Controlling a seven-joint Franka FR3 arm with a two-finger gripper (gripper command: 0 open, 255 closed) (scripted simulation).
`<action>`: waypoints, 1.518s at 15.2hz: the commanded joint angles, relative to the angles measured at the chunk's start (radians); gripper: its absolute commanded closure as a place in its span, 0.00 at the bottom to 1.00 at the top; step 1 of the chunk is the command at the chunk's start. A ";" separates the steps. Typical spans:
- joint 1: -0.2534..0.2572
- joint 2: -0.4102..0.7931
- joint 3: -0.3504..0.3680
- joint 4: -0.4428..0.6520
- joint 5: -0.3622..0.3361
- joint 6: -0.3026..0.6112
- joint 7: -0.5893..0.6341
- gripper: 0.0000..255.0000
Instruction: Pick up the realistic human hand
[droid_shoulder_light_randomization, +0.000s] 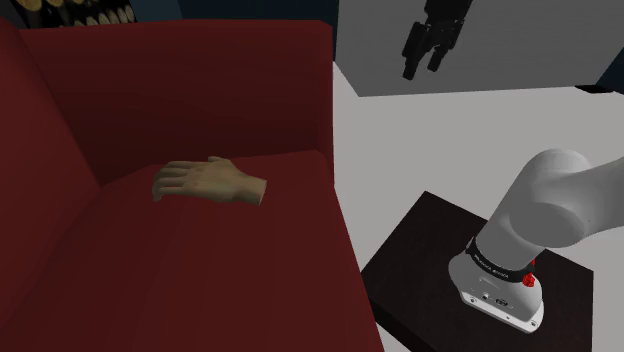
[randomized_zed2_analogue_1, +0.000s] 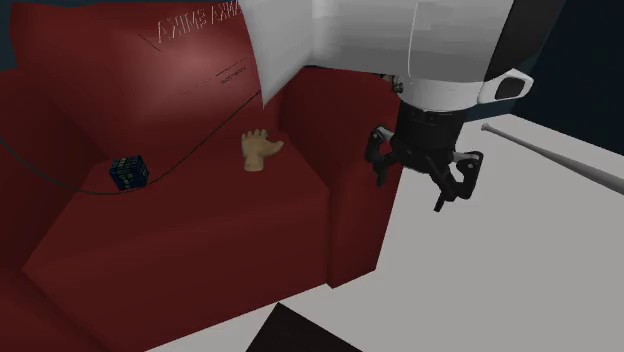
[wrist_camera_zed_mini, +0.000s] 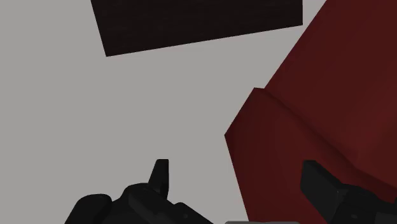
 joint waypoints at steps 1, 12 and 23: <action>0.000 0.000 0.000 0.000 0.000 0.000 0.000 0.00; 0.050 0.278 0.204 0.156 0.104 0.060 0.224 0.00; 0.091 0.649 0.387 0.451 0.094 0.078 0.461 0.00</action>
